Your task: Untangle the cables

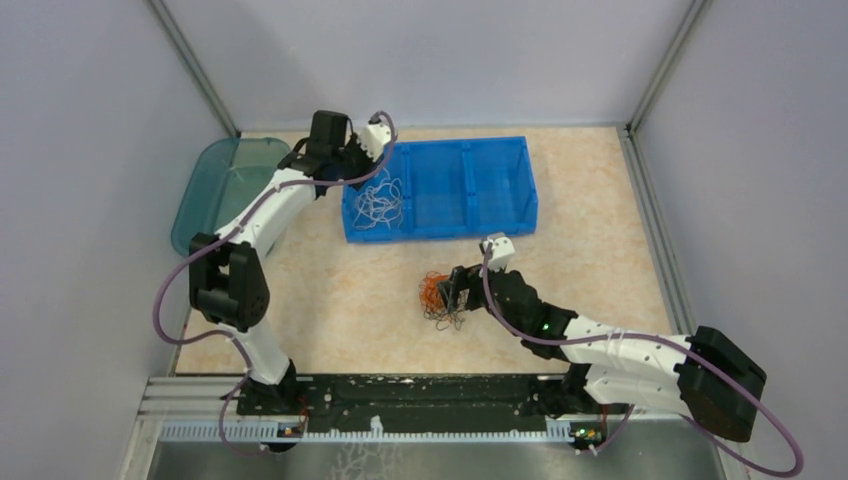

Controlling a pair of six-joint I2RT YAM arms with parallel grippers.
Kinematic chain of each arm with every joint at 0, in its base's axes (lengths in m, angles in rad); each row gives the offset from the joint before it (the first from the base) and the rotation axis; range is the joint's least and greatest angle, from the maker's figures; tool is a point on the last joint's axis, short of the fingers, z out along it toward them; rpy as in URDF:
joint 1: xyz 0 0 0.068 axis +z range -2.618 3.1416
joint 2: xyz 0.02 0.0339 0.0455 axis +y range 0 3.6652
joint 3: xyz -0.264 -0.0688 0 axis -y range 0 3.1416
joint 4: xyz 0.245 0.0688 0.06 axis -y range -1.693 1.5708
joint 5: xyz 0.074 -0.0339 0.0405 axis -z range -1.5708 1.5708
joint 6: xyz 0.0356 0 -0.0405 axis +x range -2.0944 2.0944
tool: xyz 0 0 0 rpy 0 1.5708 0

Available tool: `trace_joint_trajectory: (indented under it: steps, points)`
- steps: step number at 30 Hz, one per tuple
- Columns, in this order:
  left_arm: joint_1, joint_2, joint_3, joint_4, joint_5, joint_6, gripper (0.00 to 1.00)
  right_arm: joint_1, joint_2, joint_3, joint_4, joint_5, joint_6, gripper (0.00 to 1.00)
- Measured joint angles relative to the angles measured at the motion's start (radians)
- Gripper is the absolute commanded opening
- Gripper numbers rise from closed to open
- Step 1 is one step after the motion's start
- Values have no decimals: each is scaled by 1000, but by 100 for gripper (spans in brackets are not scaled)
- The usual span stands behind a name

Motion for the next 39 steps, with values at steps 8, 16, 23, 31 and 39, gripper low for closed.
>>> trace_joint_trajectory:
  steps: [8, 16, 23, 31, 39]
  points:
    - [-1, 18, -1, -12, -21, 23, 84, -10, -1, 0, -26, 17, 10, 99]
    - [0, 3, 56, -105, 11, 21, 98, -35, -6, 3, -66, 16, 19, 99]
    - [2, -101, 60, -173, 66, -18, 99, -70, 67, 43, -85, -40, 15, 92]
    - [2, -264, -43, -225, 142, -31, 99, -106, 254, 82, -50, -172, -29, 86]
    - [2, -365, -186, -271, 217, -31, 99, -108, 374, 174, -6, -309, -79, 51]
